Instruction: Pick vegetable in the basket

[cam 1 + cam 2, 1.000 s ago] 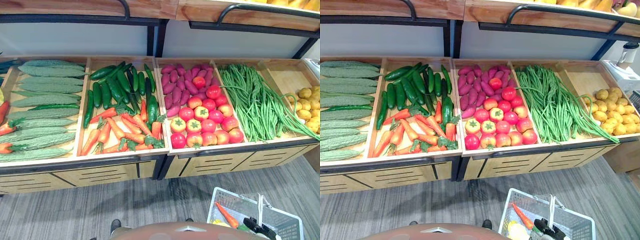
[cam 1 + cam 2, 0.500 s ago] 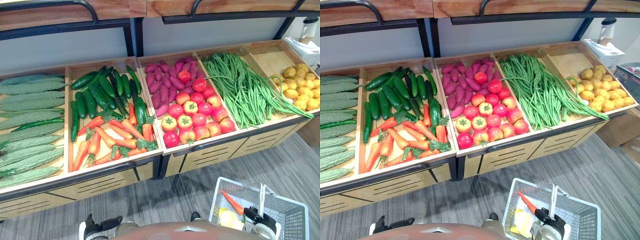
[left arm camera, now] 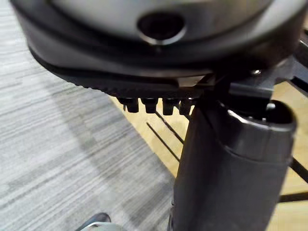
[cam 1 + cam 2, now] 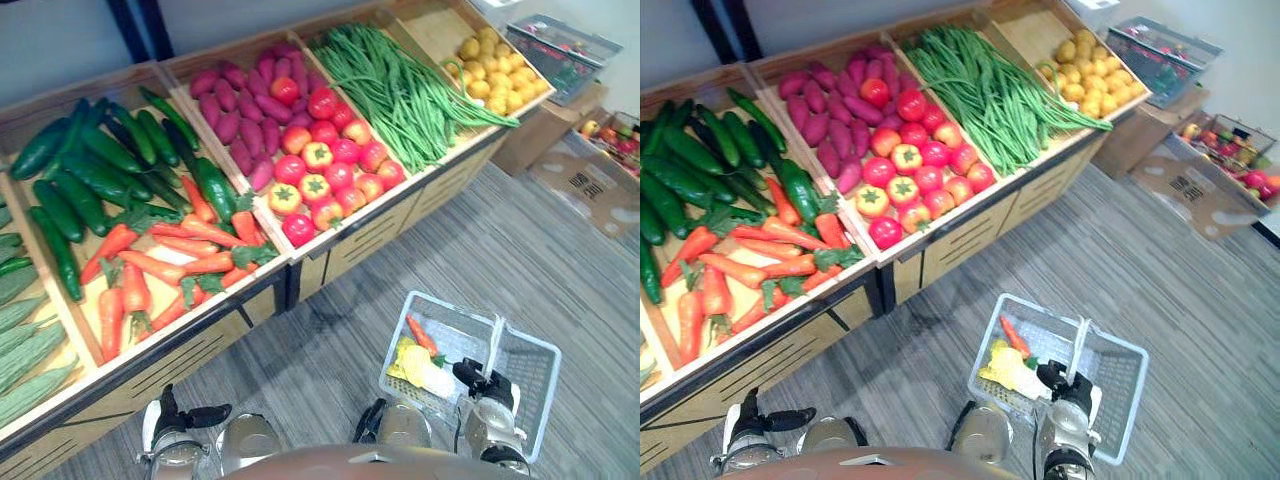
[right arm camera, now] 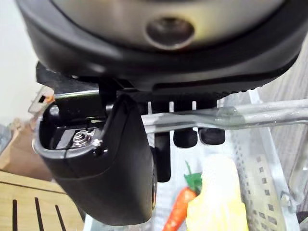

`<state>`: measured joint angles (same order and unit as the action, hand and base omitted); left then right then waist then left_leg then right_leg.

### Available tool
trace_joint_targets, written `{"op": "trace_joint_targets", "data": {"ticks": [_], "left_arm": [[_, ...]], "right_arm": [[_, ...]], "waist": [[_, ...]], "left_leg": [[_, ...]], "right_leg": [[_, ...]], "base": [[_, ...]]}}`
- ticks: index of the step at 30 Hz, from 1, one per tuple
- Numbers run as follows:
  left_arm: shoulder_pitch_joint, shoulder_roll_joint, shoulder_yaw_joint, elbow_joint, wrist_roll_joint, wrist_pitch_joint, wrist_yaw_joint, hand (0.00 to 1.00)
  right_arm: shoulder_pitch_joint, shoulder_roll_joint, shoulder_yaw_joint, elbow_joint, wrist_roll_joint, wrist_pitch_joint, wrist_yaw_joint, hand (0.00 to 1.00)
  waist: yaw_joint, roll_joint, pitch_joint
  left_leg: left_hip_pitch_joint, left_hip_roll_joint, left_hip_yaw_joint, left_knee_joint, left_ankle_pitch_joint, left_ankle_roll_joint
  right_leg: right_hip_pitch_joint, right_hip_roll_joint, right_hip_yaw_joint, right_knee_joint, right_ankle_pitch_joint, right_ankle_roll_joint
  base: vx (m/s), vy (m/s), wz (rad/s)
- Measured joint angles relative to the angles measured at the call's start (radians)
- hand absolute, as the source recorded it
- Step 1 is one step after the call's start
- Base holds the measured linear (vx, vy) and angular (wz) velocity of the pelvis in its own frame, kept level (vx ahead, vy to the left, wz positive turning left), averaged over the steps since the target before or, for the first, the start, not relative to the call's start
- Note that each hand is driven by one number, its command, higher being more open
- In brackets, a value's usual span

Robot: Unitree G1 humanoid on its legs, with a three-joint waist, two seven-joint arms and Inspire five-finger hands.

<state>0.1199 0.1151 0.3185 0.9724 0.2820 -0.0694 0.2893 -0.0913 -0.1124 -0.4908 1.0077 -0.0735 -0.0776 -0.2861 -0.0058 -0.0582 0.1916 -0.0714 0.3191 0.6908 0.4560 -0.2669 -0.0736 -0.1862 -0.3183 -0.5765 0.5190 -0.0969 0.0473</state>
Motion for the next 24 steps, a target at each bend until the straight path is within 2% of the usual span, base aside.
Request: {"op": "trace_joint_targets", "data": {"ticks": [1, 2, 3, 4, 5, 6, 8, 9, 12, 14, 15, 16, 17, 18, 20, 23, 24], "left_arm": [[0.007, -0.017, -0.002, 0.001, 0.0, 0.0, -0.003, 1.0], [0.007, -0.024, -0.004, 0.001, 0.0, -0.003, -0.004, 1.0], [0.005, -0.028, -0.032, -0.006, 0.001, -0.015, -0.003, 1.0], [0.002, -0.019, -0.033, -0.005, 0.001, -0.015, -0.004, 1.0], [-0.004, -0.025, -0.029, 0.001, 0.0, -0.005, -0.003, 1.0], [-0.001, -0.027, -0.03, 0.001, 0.0, -0.004, -0.003, 1.0], [0.002, -0.031, -0.039, 0.014, 0.004, -0.001, -0.003, 1.0], [0.002, -0.029, -0.041, 0.029, 0.004, -0.001, -0.004, 1.0], [0.003, -0.033, -0.041, 0.052, 0.005, 0.002, -0.004, 1.0], [0.007, -0.036, -0.04, 0.07, 0.005, 0.004, -0.011, 1.0], [0.011, -0.036, -0.039, 0.077, 0.005, 0.004, -0.022, 1.0], [0.015, -0.036, -0.035, 0.076, 0.004, 0.003, -0.024, 1.0], [0.017, -0.038, -0.029, 0.076, 0.002, -0.003, -0.026, 1.0], [0.016, -0.04, -0.047, 0.07, 0.003, -0.028, -0.035, 1.0], [0.014, -0.047, -0.077, 0.056, 0.004, -0.043, -0.039, 1.0], [0.014, -0.05, -0.077, 0.056, 0.004, -0.062, -0.064, 1.0], [0.012, -0.052, -0.077, 0.055, 0.011, -0.062, -0.079, 1.0]], "right_arm": [[-0.005, -0.005, 0.006, 0.001, 0.0, -0.001, 0.0, 0.0], [-0.009, -0.005, 0.007, 0.001, 0.0, -0.001, -0.001, 0.0], [-0.008, -0.007, 0.007, 0.004, 0.0, 0.0, -0.002, 0.0], [-0.006, -0.008, 0.01, 0.017, 0.0, 0.002, -0.002, 0.0], [-0.011, -0.011, 0.014, 0.026, 0.0, 0.004, -0.001, 0.0], [-0.01, -0.009, 0.015, 0.027, 0.001, 0.007, -0.002, 0.0], [0.01, -0.009, 0.024, 0.027, 0.001, 0.014, -0.003, 0.0], [0.02, -0.009, 0.032, 0.027, 0.001, 0.013, -0.004, 0.0], [0.047, -0.009, 0.052, -0.002, 0.0, 0.008, -0.004, 0.0], [0.067, -0.01, 0.067, -0.009, 0.0, 0.005, -0.004, 0.0], [0.083, -0.008, 0.072, -0.025, 0.0, 0.005, -0.002, 0.0], [0.084, -0.009, 0.072, -0.03, 0.0, 0.005, -0.002, 0.0], [0.083, -0.011, 0.073, -0.039, -0.001, 0.004, -0.003, 0.0], [0.08, -0.021, 0.082, -0.044, 0.001, 0.001, -0.008, 0.0], [0.065, -0.038, 0.081, -0.042, 0.0, -0.003, -0.007, 0.0], [0.069, -0.044, 0.079, -0.043, 0.0, -0.003, -0.005, 0.0], [0.069, -0.055, 0.076, -0.044, -0.001, -0.004, -0.004, 0.0]], "waist": [[0.005, 0.017, -0.017], [0.006, 0.021, -0.022], [0.003, -0.006, -0.02], [0.008, -0.012, -0.018], [0.0, 0.013, -0.013], [0.0, 0.019, -0.017], [-0.005, 0.028, -0.021], [-0.021, 0.033, -0.024], [-0.036, 0.047, -0.032], [-0.054, 0.063, -0.031], [-0.052, 0.066, -0.03], [-0.047, 0.065, -0.028], [-0.041, 0.053, -0.021], [-0.039, 0.053, -0.022], [-0.024, 0.07, -0.012], [-0.024, 0.093, -0.008], [-0.021, 0.111, -0.007]], "left_leg": [[0.008, 0.004, 0.038, -0.065, 0.034, -0.004], [0.009, 0.009, 0.065, -0.088, 0.058, -0.012], [0.009, -0.001, 0.103, -0.085, 0.072, -0.016], [0.009, 0.007, 0.12, -0.07, 0.072, -0.016], [0.012, 0.04, 0.135, -0.059, 0.082, -0.022], [0.018, 0.047, 0.144, -0.059, 0.088, -0.021], [0.061, 0.069, 0.183, -0.049, 0.115, -0.01], [0.078, 0.081, 0.187, -0.033, 0.131, -0.008], [0.13, 0.108, 0.219, -0.011, 0.155, -0.014], [0.172, 0.147, 0.239, 0.034, 0.165, -0.019], [0.181, 0.174, 0.178, 0.123, 0.197, 0.025], [0.167, 0.181, 0.119, 0.182, 0.228, 0.055], [0.13, 0.167, 0.015, 0.22, 0.211, 0.065], [0.065, 0.057, -0.226, 0.208, 0.087, 0.001], [0.022, -0.083, -0.501, 0.108, 0.005, -0.029], [-0.013, -0.104, -0.591, -0.072, 0.007, -0.033], [-0.017, -0.108, -0.624, -0.153, 0.047, -0.066]], "right_leg": [[0.035, 0.069, 0.012, -0.181, 0.033, 0.018], [0.049, 0.07, 0.004, -0.198, 0.004, 0.004], [0.056, 0.024, -0.047, -0.159, -0.062, 0.029], [0.061, 0.028, -0.054, -0.177, -0.06, 0.05], [0.064, 0.074, -0.05, -0.206, -0.029, 0.018], [0.068, 0.093, -0.042, -0.228, -0.022, 0.011], [0.089, 0.128, 0.008, -0.274, -0.008, 0.003], [0.107, 0.144, 0.025, -0.296, -0.001, -0.001], [0.128, 0.18, 0.087, -0.331, 0.01, -0.011], [0.157, 0.214, 0.127, -0.351, 0.014, -0.018], [0.182, 0.236, 0.184, -0.364, 0.014, -0.025], [0.192, 0.233, 0.216, -0.365, 0.015, -0.03], [0.196, 0.224, 0.247, -0.364, 0.015, -0.031], [0.192, 0.208, 0.309, -0.362, 0.013, -0.033], [0.185, 0.205, 0.412, -0.364, 0.01, -0.036], [0.167, 0.233, 0.51, -0.358, 0.005, -0.03], [0.147, 0.25, 0.552, -0.346, 0.004, -0.023]], "base": [[-0.08, -0.116, -0.94], [-0.01, -0.168, -0.86], [0.02, -0.128, -0.65], [0.05, -0.222, -0.74], [0.02, -0.158, -0.63], [0.03, -0.178, -0.67], [0.03, -0.097, -0.73], [0.04, -0.114, -0.61], [0.02, -0.095, -0.74], [0.03, -0.059, -0.77], [0.03, -0.053, -0.88], [0.03, -0.045, -1.02], [0.0, 0.057, -0.99], [0.0, 0.122, -1.16], [-0.03, 0.179, -1.4], [-0.06, 0.252, -1.27], [-0.01, 0.356, -1.52]]}}
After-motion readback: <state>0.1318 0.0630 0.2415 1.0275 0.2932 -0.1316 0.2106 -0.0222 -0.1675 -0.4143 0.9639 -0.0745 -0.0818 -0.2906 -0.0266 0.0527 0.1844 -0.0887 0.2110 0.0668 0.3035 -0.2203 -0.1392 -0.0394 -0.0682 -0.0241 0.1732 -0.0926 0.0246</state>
